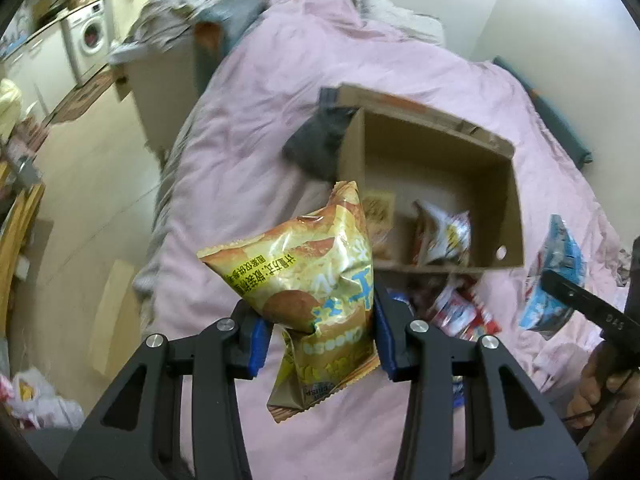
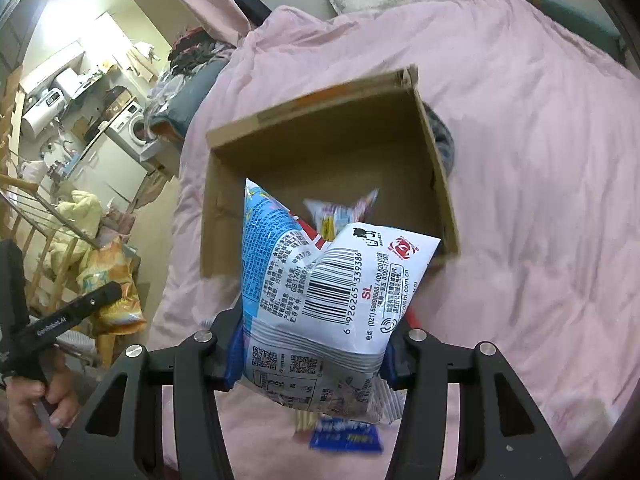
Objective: Organize snacks
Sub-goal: 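Lower both held bags into the box and open both tools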
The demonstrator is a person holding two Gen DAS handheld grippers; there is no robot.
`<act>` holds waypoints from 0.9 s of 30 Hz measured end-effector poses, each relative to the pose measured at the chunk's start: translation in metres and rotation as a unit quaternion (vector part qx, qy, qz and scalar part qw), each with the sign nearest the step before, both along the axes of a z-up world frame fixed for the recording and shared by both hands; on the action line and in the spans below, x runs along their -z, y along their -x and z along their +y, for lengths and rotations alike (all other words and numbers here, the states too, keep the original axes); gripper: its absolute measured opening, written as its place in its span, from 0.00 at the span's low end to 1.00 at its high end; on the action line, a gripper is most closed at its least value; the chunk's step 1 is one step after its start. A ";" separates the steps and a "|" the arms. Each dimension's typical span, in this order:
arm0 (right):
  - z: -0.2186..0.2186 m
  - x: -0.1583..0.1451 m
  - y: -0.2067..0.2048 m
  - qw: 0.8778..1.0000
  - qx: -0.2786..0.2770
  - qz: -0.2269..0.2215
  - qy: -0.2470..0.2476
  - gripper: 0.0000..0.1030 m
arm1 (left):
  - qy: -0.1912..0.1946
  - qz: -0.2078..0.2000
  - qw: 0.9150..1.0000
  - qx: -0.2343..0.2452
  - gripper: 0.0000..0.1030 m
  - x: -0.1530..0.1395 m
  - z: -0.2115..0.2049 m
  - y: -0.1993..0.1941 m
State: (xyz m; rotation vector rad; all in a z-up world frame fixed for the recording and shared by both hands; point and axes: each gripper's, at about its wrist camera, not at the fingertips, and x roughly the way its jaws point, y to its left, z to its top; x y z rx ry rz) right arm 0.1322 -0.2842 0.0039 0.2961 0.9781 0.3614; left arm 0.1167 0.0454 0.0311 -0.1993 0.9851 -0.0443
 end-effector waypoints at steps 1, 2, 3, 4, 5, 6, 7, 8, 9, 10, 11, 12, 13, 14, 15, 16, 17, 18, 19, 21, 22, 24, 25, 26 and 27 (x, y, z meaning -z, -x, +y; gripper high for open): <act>0.001 -0.002 -0.007 1.000 -0.001 -0.006 0.003 0.52 | 0.000 -0.002 1.000 0.005 0.38 -0.001 -0.005 -0.008; 0.001 -0.004 -0.016 1.000 -0.001 -0.011 0.006 0.52 | 0.001 -0.004 1.000 0.012 0.38 -0.002 -0.011 -0.016; 0.001 -0.004 -0.023 1.000 0.000 -0.014 0.007 0.52 | 0.003 -0.004 1.000 0.019 0.38 -0.002 -0.018 -0.024; 0.002 -0.004 -0.033 1.000 0.003 -0.015 0.008 0.52 | 0.004 -0.005 1.000 0.024 0.38 -0.002 -0.023 -0.031; 0.002 -0.004 -0.042 1.000 0.005 -0.016 0.008 0.52 | 0.005 -0.006 0.999 0.031 0.38 -0.001 -0.031 -0.038; 0.002 -0.002 -0.051 1.000 0.010 -0.017 0.010 0.52 | 0.005 -0.008 0.999 0.040 0.38 0.000 -0.038 -0.046; 0.002 0.000 -0.063 0.999 0.018 -0.018 0.022 0.52 | 0.003 -0.011 0.999 0.049 0.38 0.001 -0.045 -0.053; 0.001 0.004 -0.075 0.999 0.030 -0.014 0.036 0.52 | -0.001 -0.017 0.998 0.059 0.38 0.002 -0.052 -0.062; 0.000 0.008 -0.084 0.998 0.038 -0.009 0.040 0.52 | -0.004 -0.021 0.998 0.063 0.38 0.004 -0.057 -0.068; -0.001 0.013 -0.097 0.998 0.043 -0.001 0.034 0.52 | -0.007 -0.024 0.998 0.065 0.38 0.007 -0.063 -0.078; 0.000 0.017 -0.108 0.999 0.044 0.004 0.023 0.52 | -0.005 -0.023 0.997 0.069 0.38 0.010 -0.067 -0.086; 0.001 0.020 -0.116 0.999 0.043 0.005 0.021 0.52 | 0.000 -0.021 0.997 0.073 0.38 0.015 -0.071 -0.094; 0.004 0.024 -0.125 0.999 0.041 0.004 0.026 0.52 | 0.002 -0.022 0.997 0.076 0.38 0.019 -0.075 -0.101; 0.007 0.028 -0.130 0.999 0.036 0.003 0.030 0.52 | 0.000 -0.024 0.996 0.081 0.38 0.022 -0.078 -0.105; 0.012 0.030 -0.138 0.999 0.031 0.003 0.033 0.52 | -0.007 -0.028 0.996 0.088 0.38 0.028 -0.084 -0.110; 0.016 0.034 -0.143 0.999 0.025 0.001 0.033 0.52 | -0.013 -0.032 0.995 0.094 0.38 0.032 -0.088 -0.113; 0.017 0.037 -0.143 0.999 0.019 -0.003 0.034 0.52 | -0.020 -0.035 0.995 0.096 0.38 0.036 -0.091 -0.114; 0.020 0.040 -0.144 0.999 0.014 -0.007 0.037 0.52 | -0.026 -0.041 0.995 0.088 0.38 0.037 -0.090 -0.114; 0.022 0.043 -0.145 0.999 0.010 -0.009 0.048 0.52 | -0.032 -0.051 0.995 0.080 0.38 0.037 -0.089 -0.114; 0.024 0.046 -0.144 0.997 0.006 -0.008 0.074 0.52 | -0.028 -0.061 0.995 0.080 0.38 0.036 -0.086 -0.117; 0.024 0.045 -0.143 0.997 0.005 -0.010 0.075 0.52 | -0.024 -0.061 0.995 0.078 0.38 0.037 -0.085 -0.119; 0.022 0.045 -0.144 0.997 0.006 -0.010 0.076 0.52 | -0.015 -0.041 0.996 0.075 0.38 0.045 -0.083 -0.124; 0.021 0.046 -0.145 0.997 0.006 -0.010 0.076 0.53 | -0.010 -0.033 0.997 0.076 0.38 0.048 -0.083 -0.126; 0.020 0.048 -0.146 0.997 0.008 -0.008 0.075 0.53 | -0.002 -0.026 0.997 0.077 0.38 0.051 -0.083 -0.127; 0.019 0.049 -0.147 0.997 0.010 -0.005 0.073 0.53 | 0.000 -0.022 0.997 0.079 0.38 0.055 -0.084 -0.128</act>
